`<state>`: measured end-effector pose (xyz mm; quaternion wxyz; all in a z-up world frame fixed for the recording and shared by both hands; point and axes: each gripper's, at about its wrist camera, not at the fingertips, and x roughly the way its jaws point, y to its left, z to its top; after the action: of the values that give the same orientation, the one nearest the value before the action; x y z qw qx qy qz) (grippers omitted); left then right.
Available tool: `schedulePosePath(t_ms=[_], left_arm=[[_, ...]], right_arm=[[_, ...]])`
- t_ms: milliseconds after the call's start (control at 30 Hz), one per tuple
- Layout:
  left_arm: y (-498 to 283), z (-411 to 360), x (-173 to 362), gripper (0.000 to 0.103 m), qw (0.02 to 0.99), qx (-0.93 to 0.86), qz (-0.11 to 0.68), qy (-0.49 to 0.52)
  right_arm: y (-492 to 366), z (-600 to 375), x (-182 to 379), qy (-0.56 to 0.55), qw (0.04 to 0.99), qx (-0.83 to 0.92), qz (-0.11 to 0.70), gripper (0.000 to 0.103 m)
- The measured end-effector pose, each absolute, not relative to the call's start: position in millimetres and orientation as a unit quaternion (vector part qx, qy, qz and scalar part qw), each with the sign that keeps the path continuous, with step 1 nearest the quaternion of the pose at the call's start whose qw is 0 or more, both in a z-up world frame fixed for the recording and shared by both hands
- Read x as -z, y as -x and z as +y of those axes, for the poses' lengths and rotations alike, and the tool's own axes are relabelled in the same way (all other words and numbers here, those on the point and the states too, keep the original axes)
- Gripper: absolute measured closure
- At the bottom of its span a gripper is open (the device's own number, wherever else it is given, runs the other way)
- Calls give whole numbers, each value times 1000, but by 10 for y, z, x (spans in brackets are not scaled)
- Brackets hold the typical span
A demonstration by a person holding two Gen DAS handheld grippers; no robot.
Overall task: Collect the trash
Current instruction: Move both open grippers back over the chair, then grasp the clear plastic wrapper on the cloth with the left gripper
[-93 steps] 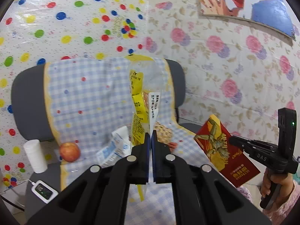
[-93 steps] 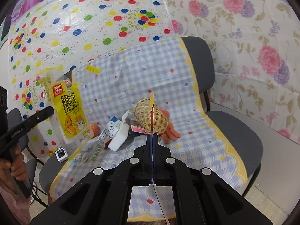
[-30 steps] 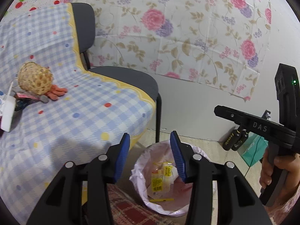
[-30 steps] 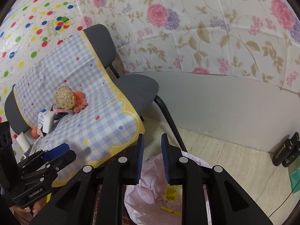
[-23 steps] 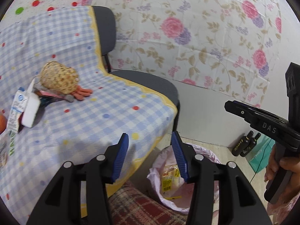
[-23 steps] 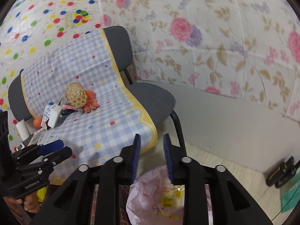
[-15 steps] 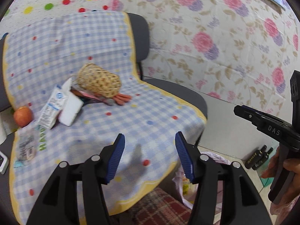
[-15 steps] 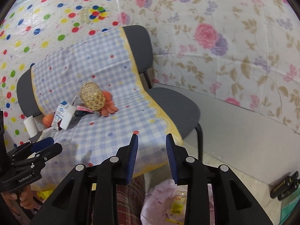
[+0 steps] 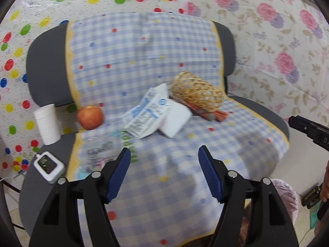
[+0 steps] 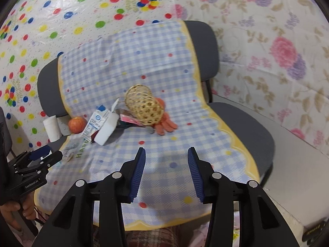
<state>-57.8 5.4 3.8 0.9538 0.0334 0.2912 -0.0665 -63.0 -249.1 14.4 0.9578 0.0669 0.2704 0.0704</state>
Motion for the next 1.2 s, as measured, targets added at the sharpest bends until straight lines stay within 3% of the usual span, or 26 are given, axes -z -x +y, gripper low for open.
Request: schedulePosePath(t_ms=[300, 467, 567, 667, 800, 967, 1067, 1167, 1200], left_arm=[[350, 639, 165, 36, 948, 4, 316, -25], [250, 718, 430, 36, 936, -4, 350, -39], [198, 757, 573, 37, 930, -4, 365, -40], [129, 773, 634, 42, 928, -2, 371, -40], [11, 757, 677, 50, 922, 3, 385, -45], [-124, 686, 706, 53, 915, 4, 399, -65], [-215, 690, 717, 59, 911, 13, 408, -61], [-226, 684, 719, 75, 910, 28, 409, -56], [-221, 684, 720, 89, 910, 30, 409, -55]], right_arm=[[258, -1952, -92, -53, 952, -119, 276, 42], [149, -1746, -56, -42, 951, -133, 276, 42], [103, -1685, -24, -35, 950, -135, 280, 48], [57, -1665, 20, -32, 948, -136, 286, 54], [10, -1658, 62, -31, 946, -136, 292, 54], [-16, -1652, 88, -33, 945, -136, 295, 55], [3, -1640, 94, -32, 945, -138, 294, 54], [46, -1647, 91, -28, 946, -140, 291, 55], [62, -1657, 86, -27, 947, -140, 289, 56]])
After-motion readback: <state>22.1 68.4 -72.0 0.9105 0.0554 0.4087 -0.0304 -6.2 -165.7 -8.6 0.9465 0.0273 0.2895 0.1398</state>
